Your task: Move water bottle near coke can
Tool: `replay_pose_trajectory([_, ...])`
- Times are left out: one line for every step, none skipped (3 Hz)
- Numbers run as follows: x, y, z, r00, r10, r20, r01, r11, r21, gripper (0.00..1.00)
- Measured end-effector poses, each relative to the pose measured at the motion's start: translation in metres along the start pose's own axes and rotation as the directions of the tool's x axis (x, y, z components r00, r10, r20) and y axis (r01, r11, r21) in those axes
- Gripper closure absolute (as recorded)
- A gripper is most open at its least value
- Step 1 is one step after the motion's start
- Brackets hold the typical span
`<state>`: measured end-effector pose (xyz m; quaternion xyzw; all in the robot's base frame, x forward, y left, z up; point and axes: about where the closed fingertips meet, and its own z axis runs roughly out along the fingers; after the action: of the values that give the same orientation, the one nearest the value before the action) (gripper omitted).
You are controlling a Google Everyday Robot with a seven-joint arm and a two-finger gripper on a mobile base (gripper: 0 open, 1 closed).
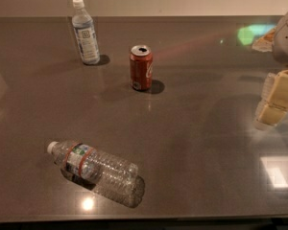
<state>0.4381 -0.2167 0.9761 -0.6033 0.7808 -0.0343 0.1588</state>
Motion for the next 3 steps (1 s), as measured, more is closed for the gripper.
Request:
replay_pose_trajectory([-0.002, 0.001, -0.002, 1.0, -0.003, 0.007, 0.003, 1.0, 0.009, 0.0])
replay_pose_trajectory([-0.014, 0.014, 0.002, 0.999, -0.01, 0.051, 0.01, 0.9999, -0.002, 0.0])
replay_pose_trajectory([-0.04, 0.039, 0.013, 0.995, -0.025, 0.101, 0.027, 0.9995, -0.016, 0.0])
